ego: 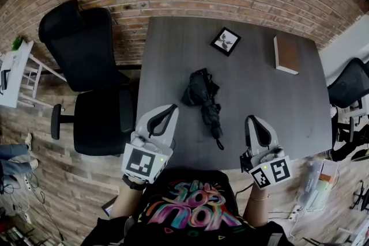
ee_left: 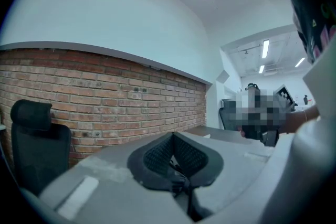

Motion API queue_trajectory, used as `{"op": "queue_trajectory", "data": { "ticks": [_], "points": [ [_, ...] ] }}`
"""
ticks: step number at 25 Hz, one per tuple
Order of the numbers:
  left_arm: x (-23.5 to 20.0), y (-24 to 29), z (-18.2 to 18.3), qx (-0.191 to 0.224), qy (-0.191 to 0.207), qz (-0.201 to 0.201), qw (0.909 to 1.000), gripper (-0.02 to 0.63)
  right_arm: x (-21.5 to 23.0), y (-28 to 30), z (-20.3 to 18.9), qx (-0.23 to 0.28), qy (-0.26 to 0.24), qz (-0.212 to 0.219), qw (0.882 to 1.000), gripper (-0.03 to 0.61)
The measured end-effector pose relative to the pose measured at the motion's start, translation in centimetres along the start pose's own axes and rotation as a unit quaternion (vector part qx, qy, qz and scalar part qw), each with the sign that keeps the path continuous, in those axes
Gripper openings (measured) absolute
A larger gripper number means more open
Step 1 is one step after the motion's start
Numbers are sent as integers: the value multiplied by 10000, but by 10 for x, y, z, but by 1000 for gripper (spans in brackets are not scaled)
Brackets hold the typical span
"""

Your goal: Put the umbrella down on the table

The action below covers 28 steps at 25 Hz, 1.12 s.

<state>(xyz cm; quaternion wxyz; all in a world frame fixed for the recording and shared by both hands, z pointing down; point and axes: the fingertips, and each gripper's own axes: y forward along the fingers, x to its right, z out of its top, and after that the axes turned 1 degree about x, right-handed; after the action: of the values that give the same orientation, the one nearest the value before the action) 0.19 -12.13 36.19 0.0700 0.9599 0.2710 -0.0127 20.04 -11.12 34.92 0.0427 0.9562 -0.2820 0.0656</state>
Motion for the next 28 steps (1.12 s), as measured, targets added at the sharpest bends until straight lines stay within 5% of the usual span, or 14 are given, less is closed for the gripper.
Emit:
{"op": "queue_trajectory", "data": {
  "ticks": [28],
  "points": [
    [-22,-1,-3,-69,-49,241,9997,0,-2,27,-6,74,244,107,9996,-2]
  ]
}}
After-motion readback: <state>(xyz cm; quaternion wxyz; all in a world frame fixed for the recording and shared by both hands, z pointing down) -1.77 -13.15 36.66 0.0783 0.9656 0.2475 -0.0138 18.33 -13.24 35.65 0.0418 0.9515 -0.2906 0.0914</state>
